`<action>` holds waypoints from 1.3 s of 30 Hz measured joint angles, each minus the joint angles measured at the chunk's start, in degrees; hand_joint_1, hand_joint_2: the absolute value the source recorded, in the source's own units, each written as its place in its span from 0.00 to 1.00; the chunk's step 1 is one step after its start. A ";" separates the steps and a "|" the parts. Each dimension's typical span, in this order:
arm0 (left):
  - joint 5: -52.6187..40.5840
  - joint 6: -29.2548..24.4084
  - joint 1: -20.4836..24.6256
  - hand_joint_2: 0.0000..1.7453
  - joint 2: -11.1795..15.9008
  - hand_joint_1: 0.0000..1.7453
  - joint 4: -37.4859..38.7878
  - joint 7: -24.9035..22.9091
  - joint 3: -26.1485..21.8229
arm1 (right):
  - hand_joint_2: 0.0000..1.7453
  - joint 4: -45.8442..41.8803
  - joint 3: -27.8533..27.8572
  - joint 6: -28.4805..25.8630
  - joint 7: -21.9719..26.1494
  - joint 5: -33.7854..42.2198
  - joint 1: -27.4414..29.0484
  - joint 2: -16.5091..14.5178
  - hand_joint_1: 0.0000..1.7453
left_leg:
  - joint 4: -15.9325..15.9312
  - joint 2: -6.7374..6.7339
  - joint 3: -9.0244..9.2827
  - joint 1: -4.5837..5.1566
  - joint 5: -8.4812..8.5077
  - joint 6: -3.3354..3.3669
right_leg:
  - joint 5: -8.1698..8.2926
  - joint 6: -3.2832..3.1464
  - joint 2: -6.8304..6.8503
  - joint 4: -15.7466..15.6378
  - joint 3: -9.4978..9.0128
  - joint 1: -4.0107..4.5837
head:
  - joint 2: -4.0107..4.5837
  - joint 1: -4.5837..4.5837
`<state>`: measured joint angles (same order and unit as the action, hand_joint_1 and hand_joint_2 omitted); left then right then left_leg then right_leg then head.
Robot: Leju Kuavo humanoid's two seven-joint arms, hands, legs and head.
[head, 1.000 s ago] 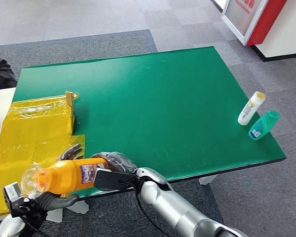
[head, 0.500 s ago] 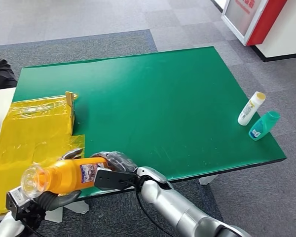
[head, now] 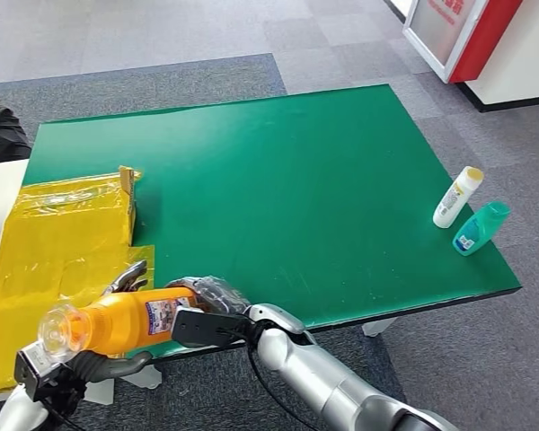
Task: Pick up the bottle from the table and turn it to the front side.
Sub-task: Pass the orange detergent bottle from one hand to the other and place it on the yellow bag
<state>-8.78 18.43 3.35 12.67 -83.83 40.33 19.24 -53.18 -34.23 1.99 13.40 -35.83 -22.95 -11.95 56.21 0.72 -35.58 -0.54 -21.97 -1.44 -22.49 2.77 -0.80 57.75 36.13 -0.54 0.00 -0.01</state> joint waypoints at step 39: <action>-16.39 -11.90 -1.69 1.00 -3.21 1.00 -8.19 -10.97 -6.13 | 1.00 -8.46 5.48 -0.96 -0.75 2.77 7.88 4.77 0.00 | 0.00 0.00 0.00 0.00 -0.07 0.02 | -0.01 0.00 0.00 -0.01 0.01 -0.01 | 0.00 0.00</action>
<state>-25.16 6.52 1.67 9.46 -92.02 29.35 13.11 -61.65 -28.75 1.03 12.66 -33.06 -15.07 -7.18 56.21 0.72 -35.59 -0.54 -22.04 -1.42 -22.50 2.77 -0.79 57.74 36.14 -0.55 0.00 -0.01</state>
